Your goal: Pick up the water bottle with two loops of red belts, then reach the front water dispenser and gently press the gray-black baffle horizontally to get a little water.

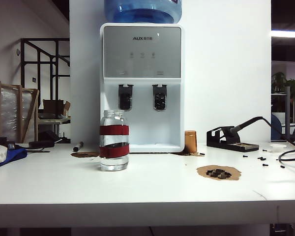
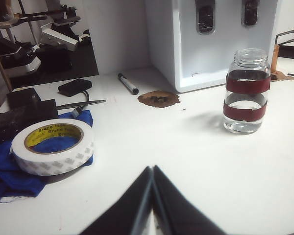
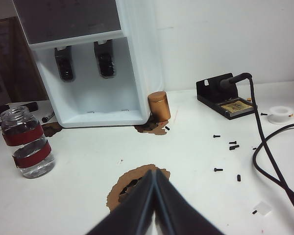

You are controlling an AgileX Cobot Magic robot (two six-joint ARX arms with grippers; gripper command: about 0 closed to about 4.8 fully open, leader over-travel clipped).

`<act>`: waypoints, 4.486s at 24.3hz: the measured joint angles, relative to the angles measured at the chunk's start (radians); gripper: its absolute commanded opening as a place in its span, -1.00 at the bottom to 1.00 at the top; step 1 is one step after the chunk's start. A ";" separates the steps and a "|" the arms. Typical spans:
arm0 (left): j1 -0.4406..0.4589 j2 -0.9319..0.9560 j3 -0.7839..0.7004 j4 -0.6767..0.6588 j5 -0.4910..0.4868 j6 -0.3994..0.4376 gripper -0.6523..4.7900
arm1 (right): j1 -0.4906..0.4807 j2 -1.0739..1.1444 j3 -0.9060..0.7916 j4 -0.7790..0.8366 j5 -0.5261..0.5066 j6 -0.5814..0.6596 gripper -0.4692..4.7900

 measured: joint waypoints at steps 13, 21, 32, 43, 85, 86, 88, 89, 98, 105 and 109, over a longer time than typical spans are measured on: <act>0.000 0.000 0.000 0.001 -0.003 0.000 -0.78 | 0.000 0.000 0.000 -0.001 0.000 0.000 -0.83; 0.000 0.000 0.000 0.001 -0.003 0.000 -0.78 | 0.000 0.000 0.000 -0.001 0.000 0.003 -0.83; 0.000 0.000 0.000 0.001 -0.003 0.000 -0.78 | 0.000 0.000 0.000 -0.001 0.000 0.003 -0.83; 0.000 0.000 0.000 0.001 -0.003 0.000 -0.78 | 0.000 0.000 0.000 -0.004 -0.001 0.003 -0.83; 0.000 0.000 0.000 0.001 -0.004 0.000 -0.78 | 0.000 0.000 0.000 -0.031 -0.042 0.004 -0.83; 0.000 0.000 0.000 0.001 -0.004 0.000 -0.78 | 0.000 0.000 0.000 -0.031 -0.042 0.004 -0.83; 0.000 0.000 0.000 0.001 -0.004 0.000 -0.78 | 0.000 0.000 0.000 -0.031 -0.042 0.004 -0.83; 0.000 0.000 0.000 0.001 -0.004 0.000 -0.78 | 0.000 0.000 0.000 -0.031 -0.042 0.003 -0.83; 0.000 0.000 0.000 0.001 -0.004 0.000 -0.78 | 0.000 0.000 0.000 -0.063 -0.042 0.003 -0.83; 0.000 0.000 0.000 0.001 -0.004 0.000 -0.78 | 0.000 0.000 0.000 -0.139 -0.023 0.003 -0.83; 0.000 0.000 0.000 0.001 -0.004 0.000 -0.78 | 0.000 0.000 0.000 -0.077 -0.023 0.003 -0.83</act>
